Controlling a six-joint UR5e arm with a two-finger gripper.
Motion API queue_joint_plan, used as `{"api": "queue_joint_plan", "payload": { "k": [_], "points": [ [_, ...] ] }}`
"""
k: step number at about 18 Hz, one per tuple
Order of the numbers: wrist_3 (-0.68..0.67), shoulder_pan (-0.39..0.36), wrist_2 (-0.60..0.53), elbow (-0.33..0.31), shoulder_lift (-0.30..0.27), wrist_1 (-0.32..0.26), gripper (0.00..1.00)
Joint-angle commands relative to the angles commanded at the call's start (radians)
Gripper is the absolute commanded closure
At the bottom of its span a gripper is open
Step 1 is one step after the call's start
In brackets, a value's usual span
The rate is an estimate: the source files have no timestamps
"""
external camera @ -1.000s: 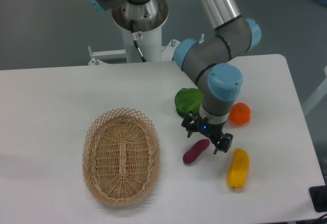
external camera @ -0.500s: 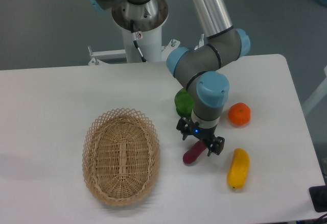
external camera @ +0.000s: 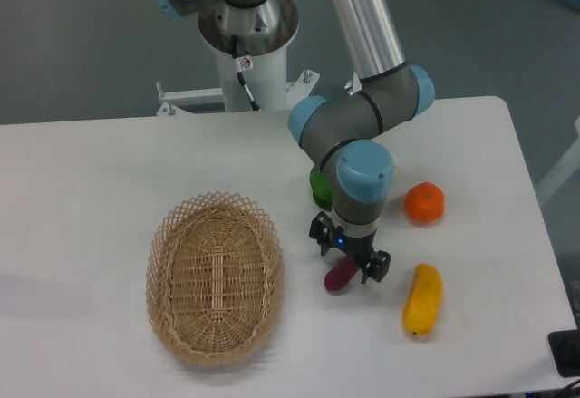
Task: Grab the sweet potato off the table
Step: 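Lower the gripper onto the sweet potato and close the fingers, then lift the held sweet potato up off the table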
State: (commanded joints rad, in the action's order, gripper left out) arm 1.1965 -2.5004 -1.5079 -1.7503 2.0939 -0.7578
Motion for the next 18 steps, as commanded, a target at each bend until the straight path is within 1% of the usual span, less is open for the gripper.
{"api": "queue_joint_plan", "payload": {
  "k": [2, 4, 8, 11, 13, 15, 16, 17, 18],
  "points": [
    [0.002, 0.0, 0.0, 0.002, -0.002, 0.002, 0.6],
    [0.002, 0.0, -0.002, 0.005, -0.002, 0.0, 0.64],
    [0.008, 0.0, -0.014, 0.011, -0.006, -0.002, 0.67],
    [0.012, -0.002, -0.015, 0.015, -0.009, -0.003, 0.67],
    [0.026, -0.008, -0.014, 0.032, -0.032, -0.008, 0.67],
    [0.06, -0.024, -0.012, 0.06, -0.063, -0.029, 0.67],
    [0.072, -0.038, -0.009, 0.072, -0.08, -0.058, 0.67],
    [0.095, -0.058, -0.006, 0.102, -0.098, -0.121, 0.67],
    [0.115, -0.069, -0.006, 0.127, -0.109, -0.167, 0.67]
  ]
}}
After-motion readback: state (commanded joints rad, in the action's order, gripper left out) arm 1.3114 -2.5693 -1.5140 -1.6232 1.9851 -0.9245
